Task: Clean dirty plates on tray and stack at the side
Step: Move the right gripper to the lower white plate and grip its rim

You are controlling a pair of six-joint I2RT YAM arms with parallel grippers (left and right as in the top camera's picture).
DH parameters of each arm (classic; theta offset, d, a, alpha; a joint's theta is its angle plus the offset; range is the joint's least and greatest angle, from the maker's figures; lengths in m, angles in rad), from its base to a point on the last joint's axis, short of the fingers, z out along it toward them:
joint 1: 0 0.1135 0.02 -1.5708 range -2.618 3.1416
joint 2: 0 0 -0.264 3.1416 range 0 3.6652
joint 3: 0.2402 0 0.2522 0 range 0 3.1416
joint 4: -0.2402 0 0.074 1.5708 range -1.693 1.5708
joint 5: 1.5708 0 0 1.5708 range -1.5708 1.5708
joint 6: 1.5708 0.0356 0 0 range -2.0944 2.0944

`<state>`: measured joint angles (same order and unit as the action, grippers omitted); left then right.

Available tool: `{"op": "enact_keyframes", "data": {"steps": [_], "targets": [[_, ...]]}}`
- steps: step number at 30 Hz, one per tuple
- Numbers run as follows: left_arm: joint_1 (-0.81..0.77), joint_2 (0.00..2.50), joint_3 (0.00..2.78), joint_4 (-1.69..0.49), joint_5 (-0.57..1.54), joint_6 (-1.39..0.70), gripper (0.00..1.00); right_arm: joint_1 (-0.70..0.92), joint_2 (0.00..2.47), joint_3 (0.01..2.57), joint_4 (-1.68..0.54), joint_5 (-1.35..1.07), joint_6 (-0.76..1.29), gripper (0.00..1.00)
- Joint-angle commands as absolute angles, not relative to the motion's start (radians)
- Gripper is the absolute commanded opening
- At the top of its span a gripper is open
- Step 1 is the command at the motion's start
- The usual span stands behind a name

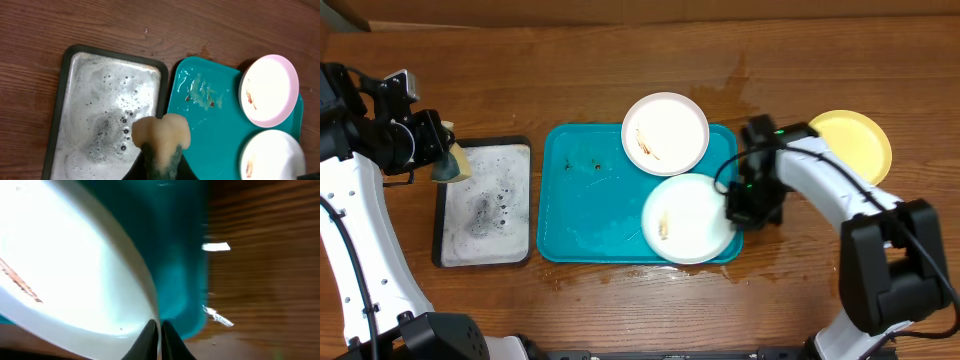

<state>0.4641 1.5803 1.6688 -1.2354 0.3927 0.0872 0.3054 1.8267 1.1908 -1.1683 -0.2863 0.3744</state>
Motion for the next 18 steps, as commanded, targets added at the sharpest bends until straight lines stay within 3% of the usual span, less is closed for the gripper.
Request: {"op": "enact_keyframes", "data": {"steps": [1, 12, 18], "targets": [[0.457, 1.575, 1.676, -1.24, 0.42, 0.116, 0.04, 0.414, 1.827, 1.191, -1.111, -0.301, 0.479, 0.07], [0.457, 1.575, 1.676, -1.257, 0.42, 0.116, 0.04, 0.675, 1.827, 1.191, -0.742, -0.289, 0.667, 0.07], [0.456, 1.575, 1.676, -1.256, 0.42, 0.115, 0.04, 0.709, 1.827, 1.221, -0.691, -0.216, 0.58, 0.18]]}}
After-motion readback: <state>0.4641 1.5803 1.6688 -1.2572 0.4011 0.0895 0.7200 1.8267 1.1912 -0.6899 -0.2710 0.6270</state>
